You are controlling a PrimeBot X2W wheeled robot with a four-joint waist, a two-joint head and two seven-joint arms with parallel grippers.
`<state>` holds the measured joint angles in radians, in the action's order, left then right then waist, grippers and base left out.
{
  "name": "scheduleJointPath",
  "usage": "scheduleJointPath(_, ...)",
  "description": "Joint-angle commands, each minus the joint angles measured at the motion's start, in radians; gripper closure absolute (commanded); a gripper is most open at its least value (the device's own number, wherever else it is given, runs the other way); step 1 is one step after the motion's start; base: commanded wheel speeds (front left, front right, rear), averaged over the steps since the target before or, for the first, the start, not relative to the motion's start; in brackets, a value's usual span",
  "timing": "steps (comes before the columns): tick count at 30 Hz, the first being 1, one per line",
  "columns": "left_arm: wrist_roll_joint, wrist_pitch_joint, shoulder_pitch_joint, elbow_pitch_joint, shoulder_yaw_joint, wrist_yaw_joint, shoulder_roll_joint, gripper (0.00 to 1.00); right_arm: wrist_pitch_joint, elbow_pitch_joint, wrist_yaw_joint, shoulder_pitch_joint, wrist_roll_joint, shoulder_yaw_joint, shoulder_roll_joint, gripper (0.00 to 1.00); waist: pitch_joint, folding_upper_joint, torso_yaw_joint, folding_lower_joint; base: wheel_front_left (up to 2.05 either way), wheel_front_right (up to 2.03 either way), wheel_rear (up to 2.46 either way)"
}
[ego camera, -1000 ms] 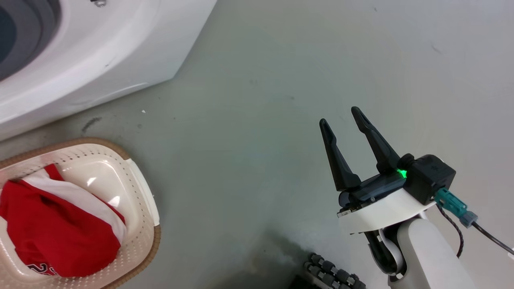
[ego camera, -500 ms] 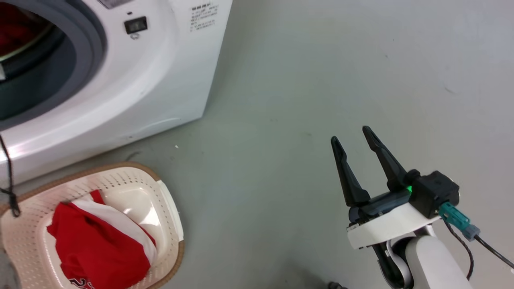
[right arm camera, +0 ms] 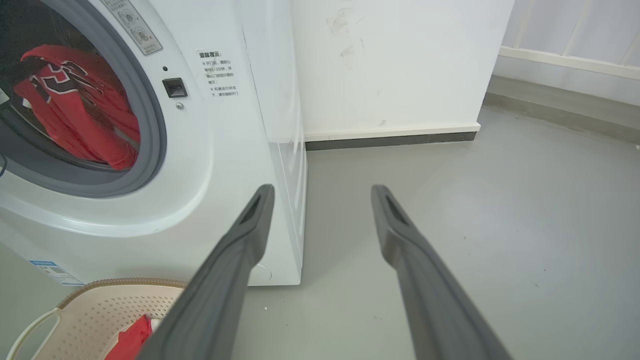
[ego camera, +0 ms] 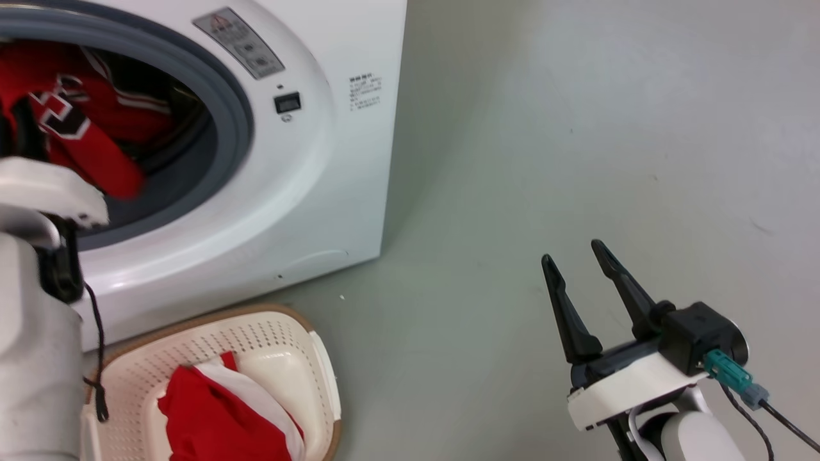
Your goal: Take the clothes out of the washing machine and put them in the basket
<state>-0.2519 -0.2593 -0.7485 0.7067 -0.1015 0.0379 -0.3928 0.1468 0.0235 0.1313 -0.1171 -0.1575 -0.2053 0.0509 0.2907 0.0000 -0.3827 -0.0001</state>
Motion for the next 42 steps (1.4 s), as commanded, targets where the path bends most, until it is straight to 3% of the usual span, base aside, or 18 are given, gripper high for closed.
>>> scheduleJointPath(1, -0.003, -0.003, 0.022, -0.013, 0.001, -0.005, 0.007, 1.00, -0.005, -0.007, -0.001, 0.016, 0.001, 0.004, -0.001, 0.00, -0.049, 0.0000, 0.030, 0.0001, 0.00, 0.00, 0.00)
scheduleJointPath(10, -0.037, 0.121, 0.243, -0.364, 0.014, -0.033, 0.071, 1.00, -0.049, -0.051, -0.001, 0.099, 0.028, 0.042, -0.001, 0.00, -0.146, 0.0000, 0.102, 0.0001, 0.00, 0.00, 0.00)
scheduleJointPath(21, -0.046, 0.309, 0.525, -0.841, 0.027, -0.105, 0.110, 1.00, -0.096, -0.111, -0.001, 0.165, 0.052, 0.064, -0.001, 0.00, -0.200, 0.0000, 0.192, 0.0001, 0.00, 0.00, 0.00)
scheduleJointPath(25, -0.046, 0.328, 0.621, -0.935, 0.034, -0.131, 0.140, 1.00, -0.108, -0.126, -0.001, 0.173, 0.057, 0.060, -0.001, 0.00, -0.201, 0.0000, 0.223, 0.0001, 0.00, 0.00, 0.00)
scheduleJointPath(33, -0.061, 0.309, 0.781, -0.965, 0.071, -0.166, 0.215, 1.00, -0.124, -0.155, -0.001, 0.156, 0.070, 0.055, -0.001, 0.00, -0.160, 0.0000, 0.276, 0.0001, 0.00, 0.00, 0.00)
scheduleJointPath(42, -0.103, 0.201, 0.806, -0.738, 0.139, -0.150, 0.300, 1.00, -0.123, -0.182, -0.001, 0.089, 0.068, 0.056, 0.012, 0.00, -0.035, 0.0000, 0.293, 0.0001, 0.00, 0.00, 0.00)
